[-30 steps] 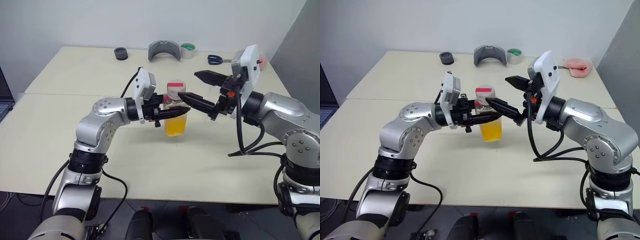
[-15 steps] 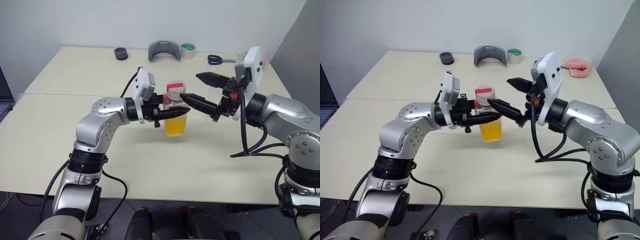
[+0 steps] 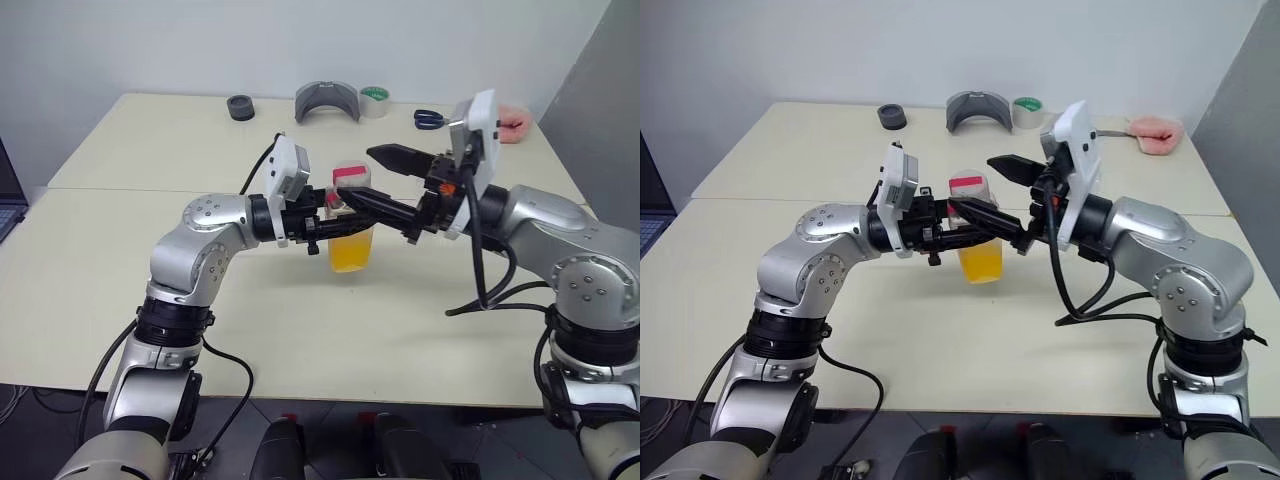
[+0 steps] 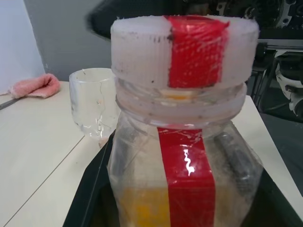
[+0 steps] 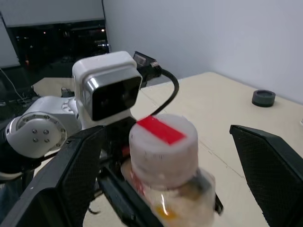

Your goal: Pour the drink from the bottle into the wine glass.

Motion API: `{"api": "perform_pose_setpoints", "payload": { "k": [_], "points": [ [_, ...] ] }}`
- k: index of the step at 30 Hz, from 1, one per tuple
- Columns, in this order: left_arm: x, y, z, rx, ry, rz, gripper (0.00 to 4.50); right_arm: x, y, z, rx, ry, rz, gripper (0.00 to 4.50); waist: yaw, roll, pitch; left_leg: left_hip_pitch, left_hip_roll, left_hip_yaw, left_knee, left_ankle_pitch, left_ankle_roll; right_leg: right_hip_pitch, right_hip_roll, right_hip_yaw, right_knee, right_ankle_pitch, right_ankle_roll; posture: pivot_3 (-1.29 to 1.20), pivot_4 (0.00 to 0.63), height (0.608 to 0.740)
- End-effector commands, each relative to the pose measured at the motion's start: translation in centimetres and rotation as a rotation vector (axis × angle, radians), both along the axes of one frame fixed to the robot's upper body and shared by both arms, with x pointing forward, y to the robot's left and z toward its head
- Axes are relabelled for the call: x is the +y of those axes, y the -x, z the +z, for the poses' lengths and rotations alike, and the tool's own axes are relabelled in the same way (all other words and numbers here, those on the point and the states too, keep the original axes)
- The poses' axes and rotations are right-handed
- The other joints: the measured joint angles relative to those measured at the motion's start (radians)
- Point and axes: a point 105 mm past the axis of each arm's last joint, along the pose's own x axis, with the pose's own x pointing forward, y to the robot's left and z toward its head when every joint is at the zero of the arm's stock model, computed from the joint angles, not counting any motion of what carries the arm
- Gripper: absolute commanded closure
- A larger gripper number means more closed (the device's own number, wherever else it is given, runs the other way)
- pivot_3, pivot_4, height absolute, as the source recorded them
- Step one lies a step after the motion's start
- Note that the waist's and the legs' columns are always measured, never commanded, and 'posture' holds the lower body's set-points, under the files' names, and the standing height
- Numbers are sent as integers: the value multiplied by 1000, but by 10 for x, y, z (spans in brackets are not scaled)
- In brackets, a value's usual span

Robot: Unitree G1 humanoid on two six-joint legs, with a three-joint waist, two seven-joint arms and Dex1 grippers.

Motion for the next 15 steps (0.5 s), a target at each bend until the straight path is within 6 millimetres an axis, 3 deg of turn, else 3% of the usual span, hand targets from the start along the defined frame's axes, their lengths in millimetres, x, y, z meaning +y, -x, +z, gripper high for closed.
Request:
{"api": "perform_pose_setpoints", "payload": {
  "k": [1, 5, 13, 15],
  "points": [
    [-2, 9, 17, -77, 17, -25, 2550, 12, 10, 15, -64, -31, 58, 21, 0, 0, 0, 0, 0, 0, 0, 0, 0, 0, 0, 0, 0, 0, 0, 0, 150, 740],
    [-1, 9, 17, -75, 15, -18, 2550, 16, 10, 14, -57, -33, 77, 21, 1, 0, 0, 0, 0, 0, 0, 0, 0, 0, 0, 0, 0, 0, 0, 0, 150, 740],
    [1, 8, 17, -69, 12, -11, 2550, 16, 8, 14, -67, -34, 77, 2645, 2, 0, 0, 0, 0, 0, 0, 0, 0, 0, 0, 0, 0, 0, 0, 0, 150, 740],
    [1, 8, 17, -69, 12, -9, 2550, 14, 5, 15, -92, -27, 55, 2683, 2, 0, 0, 0, 0, 0, 0, 0, 0, 0, 0, 0, 0, 0, 0, 0, 150, 740]
  ]
}}
